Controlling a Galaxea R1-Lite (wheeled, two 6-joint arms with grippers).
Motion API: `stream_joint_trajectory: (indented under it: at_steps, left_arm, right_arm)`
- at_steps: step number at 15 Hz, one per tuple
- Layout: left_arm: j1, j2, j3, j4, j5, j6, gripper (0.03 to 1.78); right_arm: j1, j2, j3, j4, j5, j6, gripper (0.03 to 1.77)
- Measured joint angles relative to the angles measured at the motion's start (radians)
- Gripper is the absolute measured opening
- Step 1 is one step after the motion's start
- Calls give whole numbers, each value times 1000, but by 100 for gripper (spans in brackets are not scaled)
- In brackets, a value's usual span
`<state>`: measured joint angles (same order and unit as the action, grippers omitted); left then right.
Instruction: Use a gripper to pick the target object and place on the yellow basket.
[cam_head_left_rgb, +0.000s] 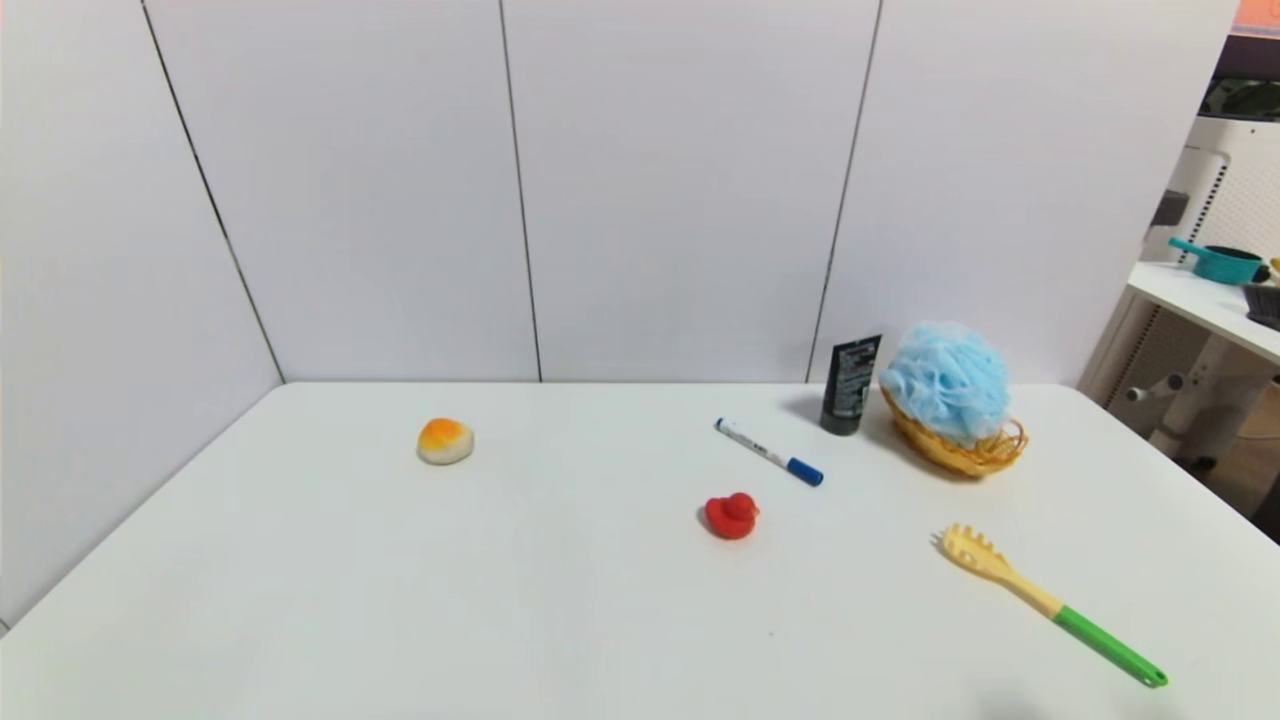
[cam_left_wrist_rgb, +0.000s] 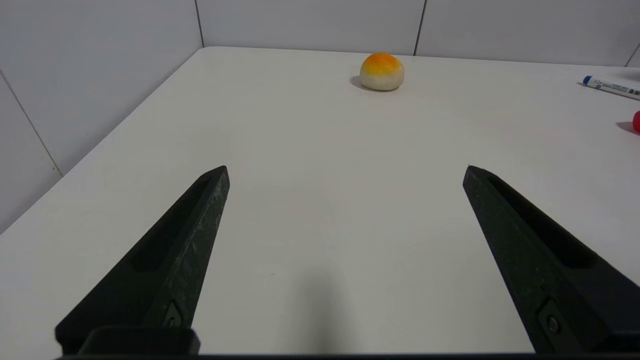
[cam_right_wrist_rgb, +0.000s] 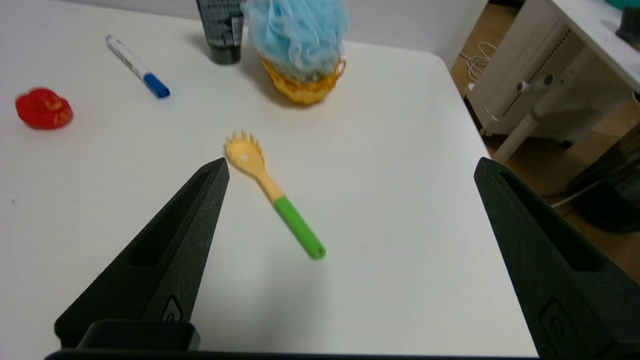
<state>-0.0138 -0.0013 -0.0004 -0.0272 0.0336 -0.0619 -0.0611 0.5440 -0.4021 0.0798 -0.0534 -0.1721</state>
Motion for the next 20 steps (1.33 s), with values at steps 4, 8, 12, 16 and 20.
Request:
stream_joint_trajectory:
  at_steps: [4, 8, 12, 16, 20]
  left_arm:
    - [0, 0, 0, 0, 0, 0, 169]
    - [0, 0, 0, 0, 1, 0, 169]
    - [0, 0, 0, 0, 0, 0, 169]
    - [0, 0, 0, 0, 0, 0, 169]
    - [0, 0, 0, 0, 0, 0, 169]
  right_arm:
    - [28, -228, 279, -83, -19, 34, 169]
    - [48, -403, 394, -159, 68, 67, 169]
    - [54, -518, 401, -147, 84, 113, 169]
    - [55, -544, 402, -146, 74, 147, 169]
    - [55, -546, 402, -146, 73, 145, 169]
